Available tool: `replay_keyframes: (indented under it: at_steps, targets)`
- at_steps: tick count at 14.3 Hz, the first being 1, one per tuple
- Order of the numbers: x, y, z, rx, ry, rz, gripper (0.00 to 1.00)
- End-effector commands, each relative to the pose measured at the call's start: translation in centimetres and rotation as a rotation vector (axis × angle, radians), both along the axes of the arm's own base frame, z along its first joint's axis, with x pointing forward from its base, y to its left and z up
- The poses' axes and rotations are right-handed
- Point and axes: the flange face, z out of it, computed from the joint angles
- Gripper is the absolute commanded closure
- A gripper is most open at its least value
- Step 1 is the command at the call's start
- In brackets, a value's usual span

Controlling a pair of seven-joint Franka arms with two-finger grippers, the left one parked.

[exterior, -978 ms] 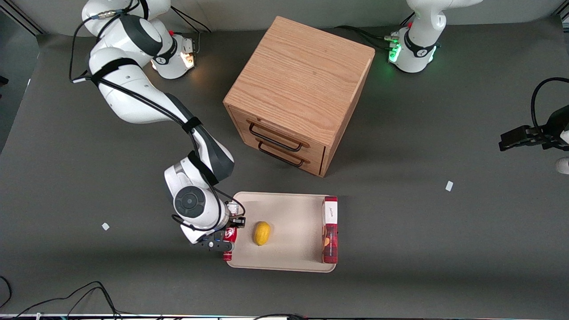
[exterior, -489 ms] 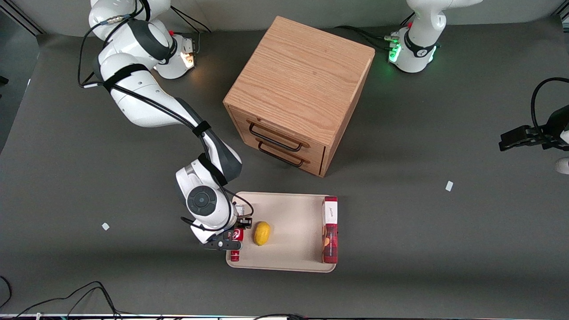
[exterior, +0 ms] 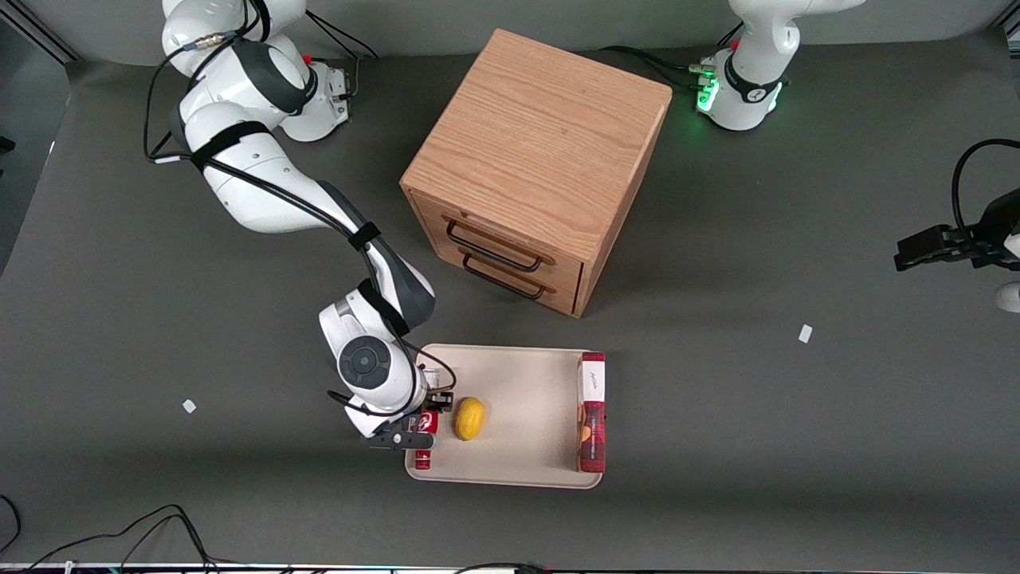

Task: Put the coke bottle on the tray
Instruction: 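Lower the bottle onto the tray and open the right gripper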

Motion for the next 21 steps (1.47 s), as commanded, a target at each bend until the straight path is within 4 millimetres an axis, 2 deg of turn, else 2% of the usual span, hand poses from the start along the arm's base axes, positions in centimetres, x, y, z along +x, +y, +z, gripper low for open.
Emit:
replay_keyframes:
  at_steps: [1, 13, 15, 17, 18, 21]
  targets:
    - [0.5, 0.5, 0.6, 0.007, -0.022, 0.005, 0.00]
    - [0.5, 0.4, 0.8, 0.009, -0.021, 0.000, 0.00]
    - [0.5, 0.5, 1.3, 0.008, -0.019, -0.001, 0.00]
    - [0.4, 0.6, 3.0, 0.019, -0.009, -0.025, 0.00]
    - [0.4, 0.6, 4.5, 0.021, 0.000, -0.030, 0.00]
    - [0.1, -0.3, 10.7, 0.027, 0.027, -0.055, 0.00]
